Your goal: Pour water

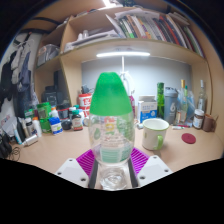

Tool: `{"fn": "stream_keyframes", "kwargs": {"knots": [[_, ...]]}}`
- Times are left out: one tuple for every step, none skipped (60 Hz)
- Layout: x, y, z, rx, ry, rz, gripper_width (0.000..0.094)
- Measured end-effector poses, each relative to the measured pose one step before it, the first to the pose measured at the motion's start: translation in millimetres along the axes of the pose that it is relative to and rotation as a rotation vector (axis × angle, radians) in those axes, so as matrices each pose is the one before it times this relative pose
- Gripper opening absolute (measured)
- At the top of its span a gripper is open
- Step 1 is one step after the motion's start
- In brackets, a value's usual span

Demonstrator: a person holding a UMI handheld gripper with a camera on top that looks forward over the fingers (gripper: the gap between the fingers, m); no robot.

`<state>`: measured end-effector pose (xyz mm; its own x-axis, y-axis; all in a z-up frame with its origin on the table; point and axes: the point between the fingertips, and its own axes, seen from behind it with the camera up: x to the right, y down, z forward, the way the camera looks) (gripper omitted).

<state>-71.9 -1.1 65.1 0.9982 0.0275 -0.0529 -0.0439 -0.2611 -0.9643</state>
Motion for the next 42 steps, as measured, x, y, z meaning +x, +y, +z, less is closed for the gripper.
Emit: {"fn": "stream_keyframes", "kwargs": {"knots": [[1.15,-0.96,1.58,0.00685,0.00816,-0.0004,0.0490],[0.30,-0.94,1.16,0.00536,0.00523,0.0010,0.0485],[-0.58,-0.07,0.76,0.00316,0.00125,-0.0029,0.0476],[-0.96,0.03,0.41,0.00079,0.00022,-0.0072,0.0468],[0.31,-0.43,0.57,-0.00041,0.00019,-0.0102,0.0462],[-0.72,-0.21,0.10,0.00074,0.00094,-0.0105,0.0454],[-1.06,-0.04,-0.17,-0.00073,-0.00094,-0.0096,0.0452],[-0.44,-0.37,-0.11,-0.00130,0.00048,-0.0066,0.0451],[0.23,0.22,0.19,-0.00347,0.00265,-0.0037,0.0445],[-0.23,0.11,0.10,-0.00453,0.00253,0.0000,0.0438],[-0.27,0.34,0.09,-0.00568,0.00082,0.0020,0.0436],[-1.41,0.63,0.76,-0.00784,-0.00313,0.0031,0.0429],[-1.26,1.03,1.64,-0.00574,-0.00735,0.0042,0.0428],[-1.97,0.17,0.60,-0.01195,-0.00795,0.0054,0.0427],[-2.01,0.27,0.63,-0.01424,-0.00815,0.0078,0.0422],[-1.63,1.14,1.97,-0.01264,-0.01178,0.0102,0.0420],[-3.09,0.15,0.98,-0.01687,-0.01233,0.0135,0.0419],[-3.53,-1.53,0.63,-0.01252,-0.01557,0.0155,0.0419],[-3.61,-3.54,0.48,-0.00614,-0.01659,0.0190,0.0419],[-3.59,-4.91,0.22,-0.00067,-0.01667,0.0228,0.0419],[-3.59,-5.61,0.46,0.00182,-0.01658,0.0259,0.0420],[-3.33,-5.71,0.86,0.00150,-0.01600,0.0256,0.0418],[-3.30,-5.52,1.15,-0.00062,-0.01578,0.0242,0.0419],[-3.75,-3.73,0.76,-0.00543,-0.00955,0.0215,0.0419],[-0.31,-4.68,1.78,-0.00529,-0.01853,0.0257,0.0419],[-2.01,-4.95,1.09,-0.00584,-0.01121,0.0304,0.0420],[-1.85,-5.81,1.00,-0.00360,-0.01073,0.0374,0.0419],[-1.50,-6.46,1.04,-0.00009,-0.01077,0.0438,0.0421],[-1.34,-7.10,1.10,0.00145,-0.01061,0.0501,0.0420],[-1.52,-6.96,0.94,0.00058,-0.01077,0.0550,0.0420],[-2.48,-6.69,1.52,-0.00105,-0.01095,0.0563,0.0420],[-1.82,-6.62,0.83,-0.00083,-0.01207,0.0612,0.0420],[-0.75,-5.85,3.94,0.00199,-0.01229,0.0614,0.0420],[-1.23,-6.49,1.32,-0.00054,-0.01200,0.0645,0.0420],[-1.83,-6.11,1.65,-0.00067,-0.01049,0.0651,0.0421],[-1.48,-6.09,1.63,-0.00160,-0.01006,0.0660,0.0419],[-1.38,-5.63,1.71,-0.00187,-0.00936,0.0668,0.0418],[-1.31,-4.98,1.46,-0.00265,-0.00893,0.0666,0.0418],[-1.70,-4.75,2.17,-0.00292,-0.00939,0.0655,0.0417],[-1.94,-2.59,0.66,-0.00154,-0.00846,0.0641,0.0417],[0.55,-4.38,4.97,-0.00541,-0.01218,0.0601,0.0418],[-1.00,-2.70,2.12,-0.00683,-0.00855,0.0606,0.0416]]}}
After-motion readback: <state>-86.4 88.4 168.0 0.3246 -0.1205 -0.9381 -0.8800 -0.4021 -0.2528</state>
